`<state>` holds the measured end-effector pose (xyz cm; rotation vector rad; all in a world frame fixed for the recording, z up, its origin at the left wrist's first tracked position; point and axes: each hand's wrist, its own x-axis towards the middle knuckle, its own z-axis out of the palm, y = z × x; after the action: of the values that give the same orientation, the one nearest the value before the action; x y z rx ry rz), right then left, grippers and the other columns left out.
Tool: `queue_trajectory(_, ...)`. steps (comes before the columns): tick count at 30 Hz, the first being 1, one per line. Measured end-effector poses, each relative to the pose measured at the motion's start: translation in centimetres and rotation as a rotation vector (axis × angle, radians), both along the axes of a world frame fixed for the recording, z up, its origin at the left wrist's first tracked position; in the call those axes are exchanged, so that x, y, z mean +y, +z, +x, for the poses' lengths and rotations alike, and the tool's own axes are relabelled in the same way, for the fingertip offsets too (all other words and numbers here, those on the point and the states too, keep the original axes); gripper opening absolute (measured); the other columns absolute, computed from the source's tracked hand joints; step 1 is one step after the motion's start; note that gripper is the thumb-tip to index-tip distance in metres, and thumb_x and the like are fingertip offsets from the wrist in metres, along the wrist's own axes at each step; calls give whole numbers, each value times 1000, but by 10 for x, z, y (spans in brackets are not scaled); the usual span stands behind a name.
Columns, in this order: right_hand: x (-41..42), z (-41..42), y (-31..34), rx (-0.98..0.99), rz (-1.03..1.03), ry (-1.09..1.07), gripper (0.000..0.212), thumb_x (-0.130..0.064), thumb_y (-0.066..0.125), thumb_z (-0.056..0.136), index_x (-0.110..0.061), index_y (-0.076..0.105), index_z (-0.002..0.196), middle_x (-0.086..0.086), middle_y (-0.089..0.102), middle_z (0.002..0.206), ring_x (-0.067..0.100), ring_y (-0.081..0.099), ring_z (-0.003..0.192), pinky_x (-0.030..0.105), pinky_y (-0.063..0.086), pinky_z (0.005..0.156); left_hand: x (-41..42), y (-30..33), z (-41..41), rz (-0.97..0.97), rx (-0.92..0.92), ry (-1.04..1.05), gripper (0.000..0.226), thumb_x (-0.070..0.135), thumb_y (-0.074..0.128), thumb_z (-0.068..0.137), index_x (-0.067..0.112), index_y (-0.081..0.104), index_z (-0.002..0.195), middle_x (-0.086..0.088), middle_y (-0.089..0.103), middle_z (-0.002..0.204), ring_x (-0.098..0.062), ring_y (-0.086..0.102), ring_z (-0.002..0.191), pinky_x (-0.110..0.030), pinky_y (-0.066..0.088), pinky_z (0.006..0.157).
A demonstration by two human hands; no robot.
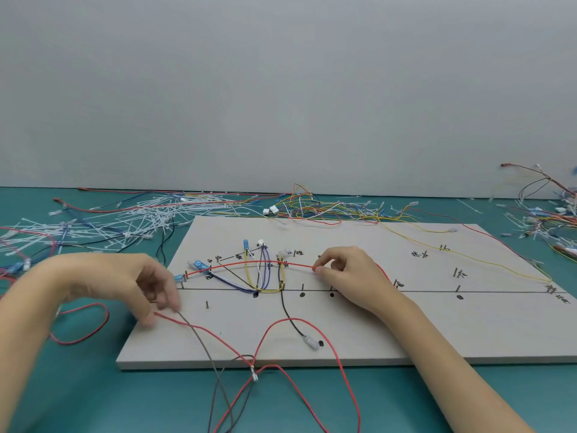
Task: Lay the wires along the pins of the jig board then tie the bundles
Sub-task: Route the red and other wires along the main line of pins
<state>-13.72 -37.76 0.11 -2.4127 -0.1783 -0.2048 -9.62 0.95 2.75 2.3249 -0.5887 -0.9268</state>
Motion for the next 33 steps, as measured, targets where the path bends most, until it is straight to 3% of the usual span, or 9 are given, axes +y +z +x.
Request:
queue_trajectory(4, 1, -1, -1, -4, 38, 3, 13, -20, 61, 86, -26, 67, 77, -12, 41, 41, 6, 37, 46, 26, 29, 53, -9, 4, -3, -147, -114, 118, 48, 50, 90, 56, 28, 73, 96, 10, 57, 78, -7, 55, 76, -18, 41, 69)
queue_trajectory(8, -1, -4, 3, -41, 78, -10, 16, -20, 64, 85, -29, 70, 74, -13, 42, 42, 5, 38, 47, 24, 28, 52, -26, 0, 2, -254, -414, 437, 27, 31, 88, 67, 34, 75, 91, 3, 61, 81, -9, 55, 64, -29, 43, 72)
queue_trajectory(10, -2, -6, 7, -72, 99, -32, 16, -20, 66, 84, -30, 73, 74, -14, 42, 43, 5, 39, 47, 17, 27, 50, -32, -3, 1, -214, -512, 461, 21, 24, 83, 76, 39, 75, 88, 3, 65, 88, -9, 57, 64, -29, 46, 72)
queue_trajectory(14, -3, -10, 16, -125, 144, -37, 13, -18, 68, 83, -26, 78, 78, -15, 45, 42, 4, 41, 47, 13, 30, 49, -44, -3, -5, -173, -448, 383, 26, 19, 75, 84, 45, 76, 83, 15, 71, 71, 2, 54, 57, -24, 41, 63)
queue_trajectory(20, -7, -17, 24, -124, 166, -8, 12, -23, 72, 82, -30, 79, 76, -12, 44, 42, 6, 38, 46, 14, 29, 48, -54, -5, -7, -193, -523, 373, 20, 17, 80, 78, 36, 77, 77, 13, 72, 72, 0, 55, 54, -13, 44, 54)
queue_trajectory(24, -9, -19, 29, -208, 114, -5, 10, -26, 75, 80, -34, 78, 76, -15, 61, 53, 3, 47, 57, 13, 32, 53, -61, -10, -6, -178, -602, 405, 19, 9, 80, 76, 27, 75, 73, 14, 69, 65, -1, 53, 51, -11, 41, 51)
queue_trajectory(26, -8, -20, 31, -270, 90, 0, 9, -25, 77, 80, -33, 79, 78, -17, 59, 54, 5, 49, 65, 18, 34, 61, -62, -12, -6, -183, -606, 408, 21, 5, 78, 78, 25, 74, 75, 10, 66, 62, -1, 50, 50, -11, 40, 51)
queue_trajectory(29, -7, -22, 32, -286, 75, 0, 9, -25, 76, 81, -33, 79, 77, -16, 52, 52, 9, 44, 70, 26, 34, 68, -59, -14, -4, -203, -563, 407, 21, 4, 73, 83, 25, 73, 79, 3, 60, 68, 0, 48, 51, -10, 41, 50)
queue_trajectory(33, -7, -25, 36, -238, 130, 16, 10, -23, 78, 79, -32, 79, 75, -12, 58, 57, 13, 45, 75, 27, 33, 69, -57, -16, -2, -204, -523, 414, 22, 6, 69, 87, 27, 71, 81, 2, 60, 72, -1, 48, 53, -11, 39, 53)
